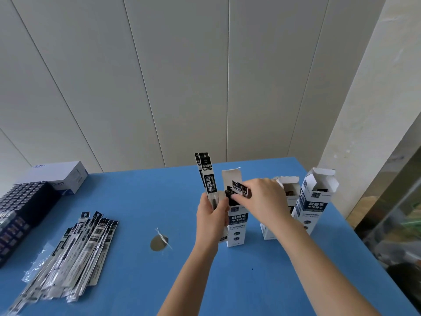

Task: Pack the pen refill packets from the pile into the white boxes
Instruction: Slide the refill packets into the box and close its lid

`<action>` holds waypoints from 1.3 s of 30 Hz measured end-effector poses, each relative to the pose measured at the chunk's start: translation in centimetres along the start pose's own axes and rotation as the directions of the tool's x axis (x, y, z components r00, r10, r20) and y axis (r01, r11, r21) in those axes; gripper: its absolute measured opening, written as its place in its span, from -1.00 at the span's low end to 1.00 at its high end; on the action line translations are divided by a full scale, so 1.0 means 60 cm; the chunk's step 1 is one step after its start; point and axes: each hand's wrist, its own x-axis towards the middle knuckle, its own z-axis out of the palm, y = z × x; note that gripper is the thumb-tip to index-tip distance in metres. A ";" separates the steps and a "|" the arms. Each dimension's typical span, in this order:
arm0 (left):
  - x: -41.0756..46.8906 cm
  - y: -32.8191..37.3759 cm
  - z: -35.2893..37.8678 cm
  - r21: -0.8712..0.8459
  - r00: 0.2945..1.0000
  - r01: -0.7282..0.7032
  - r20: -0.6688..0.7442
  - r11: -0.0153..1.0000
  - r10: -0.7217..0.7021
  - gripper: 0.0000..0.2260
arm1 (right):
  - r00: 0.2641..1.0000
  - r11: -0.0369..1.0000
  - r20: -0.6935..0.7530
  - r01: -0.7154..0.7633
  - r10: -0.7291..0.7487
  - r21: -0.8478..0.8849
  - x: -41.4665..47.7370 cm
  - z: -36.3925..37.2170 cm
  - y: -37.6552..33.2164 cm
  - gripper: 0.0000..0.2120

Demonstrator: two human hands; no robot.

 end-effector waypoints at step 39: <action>-0.007 0.067 -0.063 0.198 0.939 -0.245 0.293 0.949 0.181 -0.80 | 0.965 0.844 0.251 -0.193 0.072 0.501 -0.033 0.067 0.051 -0.30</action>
